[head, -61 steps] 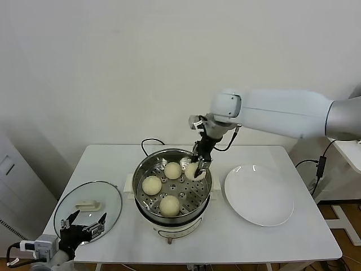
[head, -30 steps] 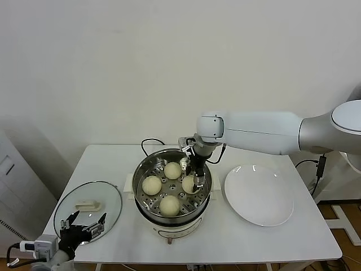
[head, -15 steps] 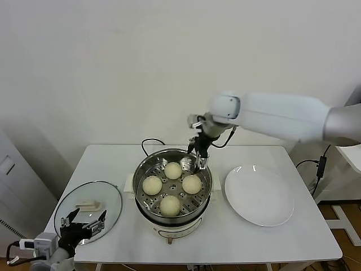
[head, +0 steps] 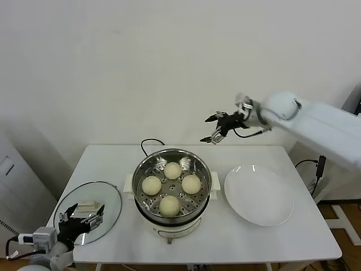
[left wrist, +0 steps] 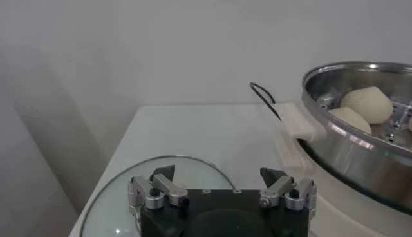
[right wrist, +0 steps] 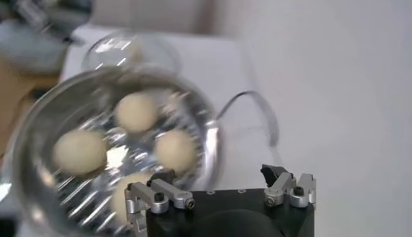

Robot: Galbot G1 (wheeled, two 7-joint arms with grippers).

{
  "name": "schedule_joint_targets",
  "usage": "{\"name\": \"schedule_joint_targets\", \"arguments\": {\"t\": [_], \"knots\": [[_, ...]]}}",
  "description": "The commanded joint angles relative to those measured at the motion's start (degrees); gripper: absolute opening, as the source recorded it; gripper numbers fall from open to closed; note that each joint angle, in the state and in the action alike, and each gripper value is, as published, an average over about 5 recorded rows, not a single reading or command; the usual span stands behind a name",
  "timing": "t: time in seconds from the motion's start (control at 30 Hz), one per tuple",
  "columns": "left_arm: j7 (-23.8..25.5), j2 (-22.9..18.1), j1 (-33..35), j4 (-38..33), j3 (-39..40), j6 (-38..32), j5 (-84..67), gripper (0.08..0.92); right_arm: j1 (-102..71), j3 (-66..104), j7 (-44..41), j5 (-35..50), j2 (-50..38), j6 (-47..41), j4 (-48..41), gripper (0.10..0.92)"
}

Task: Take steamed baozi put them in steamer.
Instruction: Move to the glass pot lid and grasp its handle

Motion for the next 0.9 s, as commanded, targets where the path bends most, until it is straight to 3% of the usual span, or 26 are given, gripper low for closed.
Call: {"name": "schedule_joint_targets", "arguments": {"t": [0.03,0.17,0.33,0.7,0.9], "knots": [[0.1,0.5,-1.4,1.3,-0.3,-0.8,-0.2,0.823,-39.1,41.7,24.0,-3.0,-10.0,11.2,2.9,0.823],[0.3,0.7,-1.6,1.7,-0.5,-1.6,0.2,0.823,-52.1,53.9,27.6,-5.4,-7.7,15.9,4.7,0.823],[1.9,1.0,-0.9,3.3,-0.7,-4.4,6.7,0.823,-69.3,72.0,30.5,-12.0,2.5,18.6,6.9,0.823],[6.5,2.3,2.7,11.4,0.1,-21.6,39.8,0.823,-90.8,92.0,25.7,-23.3,23.9,22.4,10.5,0.823],[6.6,2.6,3.8,17.7,-0.2,-31.3,58.4,0.823,-93.6,95.6,24.8,-27.9,28.5,22.9,10.2,0.823]]}}
